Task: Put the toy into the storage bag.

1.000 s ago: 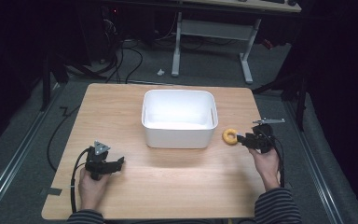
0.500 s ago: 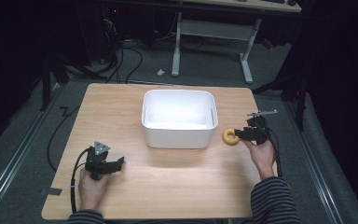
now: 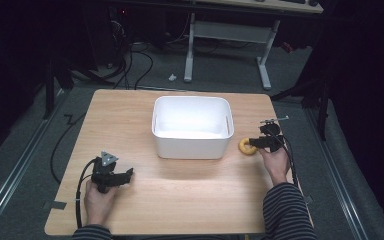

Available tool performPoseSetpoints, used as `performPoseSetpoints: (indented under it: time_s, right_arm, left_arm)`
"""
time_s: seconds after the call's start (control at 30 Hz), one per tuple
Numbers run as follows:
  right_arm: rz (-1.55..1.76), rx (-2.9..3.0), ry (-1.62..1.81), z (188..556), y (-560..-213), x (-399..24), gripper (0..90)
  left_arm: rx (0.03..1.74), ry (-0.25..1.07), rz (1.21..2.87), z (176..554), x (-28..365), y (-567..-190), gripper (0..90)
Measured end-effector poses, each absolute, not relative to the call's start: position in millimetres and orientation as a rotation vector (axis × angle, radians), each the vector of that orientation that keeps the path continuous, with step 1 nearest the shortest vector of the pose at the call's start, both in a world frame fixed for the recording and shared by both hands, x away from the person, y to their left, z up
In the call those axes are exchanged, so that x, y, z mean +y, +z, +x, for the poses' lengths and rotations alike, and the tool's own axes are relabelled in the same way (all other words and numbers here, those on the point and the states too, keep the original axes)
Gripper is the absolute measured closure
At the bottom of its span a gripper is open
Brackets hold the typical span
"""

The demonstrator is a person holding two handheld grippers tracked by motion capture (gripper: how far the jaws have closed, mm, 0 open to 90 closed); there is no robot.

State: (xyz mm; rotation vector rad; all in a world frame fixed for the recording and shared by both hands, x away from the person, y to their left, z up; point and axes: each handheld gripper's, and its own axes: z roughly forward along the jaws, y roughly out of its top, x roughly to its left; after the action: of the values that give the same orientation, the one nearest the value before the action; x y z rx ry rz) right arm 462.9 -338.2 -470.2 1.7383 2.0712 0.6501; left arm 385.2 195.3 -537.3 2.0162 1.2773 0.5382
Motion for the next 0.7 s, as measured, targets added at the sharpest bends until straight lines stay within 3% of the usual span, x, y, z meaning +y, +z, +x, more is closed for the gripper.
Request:
performPoseSetpoints:
  time_s: [0.7]
  right_arm:
    - [1.759, 2.088, 0.475, 478, -497, -335, 51.6]
  left_arm:
    - [1.279, 0.539, 2.015, 385, 195, -537, 17.7]
